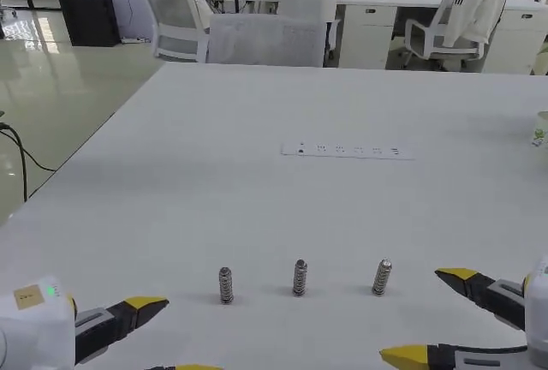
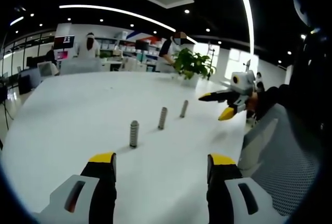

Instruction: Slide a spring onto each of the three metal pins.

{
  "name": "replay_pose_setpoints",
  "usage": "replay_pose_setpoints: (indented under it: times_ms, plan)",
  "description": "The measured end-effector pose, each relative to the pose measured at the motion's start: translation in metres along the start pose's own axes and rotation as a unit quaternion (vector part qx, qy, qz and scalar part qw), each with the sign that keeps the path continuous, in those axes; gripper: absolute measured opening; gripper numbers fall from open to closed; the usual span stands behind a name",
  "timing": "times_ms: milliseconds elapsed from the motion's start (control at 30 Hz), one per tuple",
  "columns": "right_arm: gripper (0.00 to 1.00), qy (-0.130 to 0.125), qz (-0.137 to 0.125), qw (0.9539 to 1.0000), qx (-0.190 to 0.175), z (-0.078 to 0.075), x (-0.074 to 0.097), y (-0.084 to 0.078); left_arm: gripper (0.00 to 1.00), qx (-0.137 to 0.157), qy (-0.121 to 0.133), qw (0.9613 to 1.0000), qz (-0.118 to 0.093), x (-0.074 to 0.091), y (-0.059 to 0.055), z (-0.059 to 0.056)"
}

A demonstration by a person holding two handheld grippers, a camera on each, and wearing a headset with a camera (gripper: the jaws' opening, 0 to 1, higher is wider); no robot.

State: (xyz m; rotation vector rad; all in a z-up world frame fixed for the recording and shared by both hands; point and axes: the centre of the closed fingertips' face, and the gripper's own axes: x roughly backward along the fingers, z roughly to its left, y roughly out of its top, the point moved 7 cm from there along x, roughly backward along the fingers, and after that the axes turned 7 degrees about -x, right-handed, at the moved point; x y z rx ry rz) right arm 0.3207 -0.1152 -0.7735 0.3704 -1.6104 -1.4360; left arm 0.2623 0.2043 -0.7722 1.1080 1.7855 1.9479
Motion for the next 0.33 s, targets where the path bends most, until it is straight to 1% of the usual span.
replay_pose_setpoints:
  times_ms: [333]
  plan:
    - [0.86,0.002,0.003,1.0,-0.002,0.0028,0.0005,-0.0021,0.68,0.002,0.004,1.0,0.002,-0.0001,-0.0009,-0.0008]
